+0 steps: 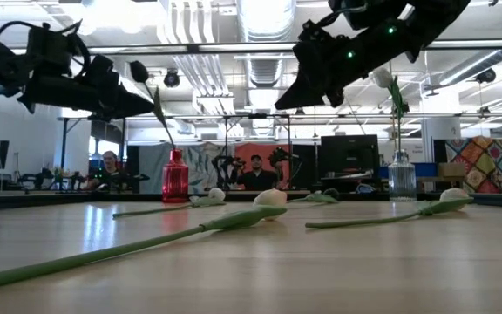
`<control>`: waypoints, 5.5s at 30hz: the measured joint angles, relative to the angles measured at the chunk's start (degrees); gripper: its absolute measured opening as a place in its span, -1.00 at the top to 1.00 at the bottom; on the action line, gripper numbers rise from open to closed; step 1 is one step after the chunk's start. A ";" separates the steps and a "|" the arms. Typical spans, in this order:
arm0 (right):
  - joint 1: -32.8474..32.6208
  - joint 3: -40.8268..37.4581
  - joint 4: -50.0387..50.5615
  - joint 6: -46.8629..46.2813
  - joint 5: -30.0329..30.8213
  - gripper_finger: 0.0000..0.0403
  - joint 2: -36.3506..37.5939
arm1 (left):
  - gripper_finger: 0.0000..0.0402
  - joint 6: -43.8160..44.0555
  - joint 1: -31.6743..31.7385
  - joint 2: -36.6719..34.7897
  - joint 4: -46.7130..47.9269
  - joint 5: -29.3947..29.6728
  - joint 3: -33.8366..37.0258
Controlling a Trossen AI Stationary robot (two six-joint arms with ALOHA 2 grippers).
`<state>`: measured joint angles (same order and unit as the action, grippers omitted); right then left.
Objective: Sort flowers into vase by color
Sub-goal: Put the left black tulip into the red vase, then put the right orange tulip into the transparent vase
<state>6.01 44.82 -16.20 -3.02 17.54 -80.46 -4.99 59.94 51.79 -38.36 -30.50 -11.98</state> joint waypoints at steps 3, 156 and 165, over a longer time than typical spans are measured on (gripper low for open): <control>0.01 0.00 2.70 -3.76 0.26 0.96 2.50 | 0.23 0.83 -1.86 -1.04 0.04 -0.01 1.12; 36.24 8.32 -27.02 42.61 10.22 0.96 15.71 | 1.00 5.53 -20.08 18.21 -29.69 18.04 10.86; 40.54 6.51 -26.34 38.49 9.44 0.96 11.92 | 1.00 5.33 -20.08 18.26 -29.71 19.12 10.86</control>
<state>46.55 51.32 -42.54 35.48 26.98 -68.54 0.34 39.86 70.05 -68.07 -11.38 -1.13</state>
